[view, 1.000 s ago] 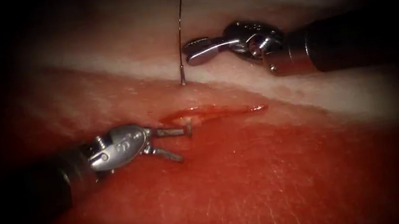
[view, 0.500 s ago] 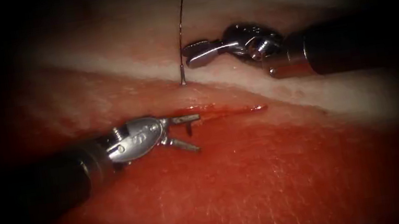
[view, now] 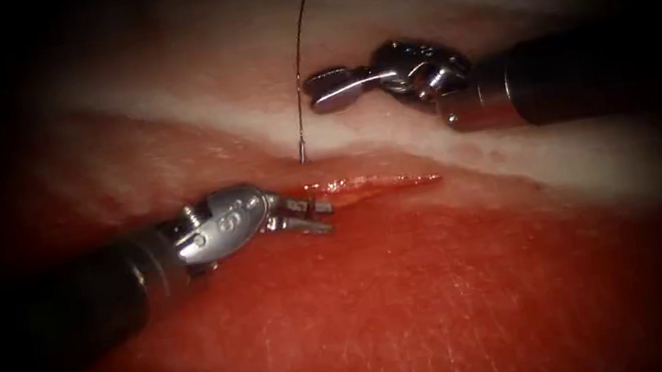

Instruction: Wound Closure

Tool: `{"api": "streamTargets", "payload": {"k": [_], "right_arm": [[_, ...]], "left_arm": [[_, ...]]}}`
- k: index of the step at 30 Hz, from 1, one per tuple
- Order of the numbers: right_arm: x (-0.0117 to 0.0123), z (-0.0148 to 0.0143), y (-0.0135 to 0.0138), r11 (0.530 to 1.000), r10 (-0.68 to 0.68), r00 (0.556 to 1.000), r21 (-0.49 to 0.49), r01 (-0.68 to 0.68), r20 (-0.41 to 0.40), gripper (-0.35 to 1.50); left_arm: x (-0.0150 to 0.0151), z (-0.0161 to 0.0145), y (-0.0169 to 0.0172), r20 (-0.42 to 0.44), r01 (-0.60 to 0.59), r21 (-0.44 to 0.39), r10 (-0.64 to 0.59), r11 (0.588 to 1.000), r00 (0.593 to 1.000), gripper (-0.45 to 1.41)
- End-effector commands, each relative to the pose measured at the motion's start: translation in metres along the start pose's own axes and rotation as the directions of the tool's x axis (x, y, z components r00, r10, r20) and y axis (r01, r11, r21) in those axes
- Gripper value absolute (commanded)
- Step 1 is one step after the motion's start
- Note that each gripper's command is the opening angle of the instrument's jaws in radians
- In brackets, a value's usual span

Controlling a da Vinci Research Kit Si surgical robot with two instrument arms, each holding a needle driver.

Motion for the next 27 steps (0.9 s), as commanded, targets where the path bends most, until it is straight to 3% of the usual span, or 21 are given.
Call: {"api": "streamTargets", "payload": {"k": [1, 8, 11, 15, 22, 27], "right_arm": [[-0.0002, 0.0009, 0.0002, 1.000, -0.001, 1.000, 0.001, 0.001, -0.001, 0.42], [-0.0008, 0.0008, 0.0000, 1.000, -0.006, 1.000, 0.002, 0.006, 0.001, 0.41], [-0.0012, 0.0008, -0.0001, 1.000, -0.009, 1.000, 0.002, 0.009, 0.002, 0.41], [-0.0014, 0.0007, -0.0002, 1.000, -0.011, 1.000, 0.004, 0.011, 0.003, 0.41], [-0.0018, -0.0007, -0.0008, 1.000, -0.013, 1.000, -0.003, 0.013, 0.008, 0.36], [-0.0019, -0.0011, -0.0009, 1.000, -0.007, 1.000, -0.002, 0.007, 0.009, 0.36]], "left_arm": [[0.0000, 0.0004, -0.0004, -0.030, 0.033, -0.008, -0.033, 0.999, 0.999, -0.45], [0.0013, 0.0001, 0.0005, -0.126, 0.215, -0.106, -0.228, 0.971, 0.966, -0.45], [0.0021, -0.0001, 0.0010, -0.148, 0.306, -0.162, -0.330, 0.938, 0.932, -0.45], [0.0029, -0.0006, 0.0013, -0.163, 0.343, -0.197, -0.376, 0.919, 0.912, -0.45], [0.0049, -0.0018, 0.0029, -0.184, 0.353, -0.236, -0.398, 0.905, 0.899, -0.45], [0.0066, -0.0021, 0.0049, -0.208, 0.255, -0.226, -0.302, 0.940, 0.930, -0.45]]}}
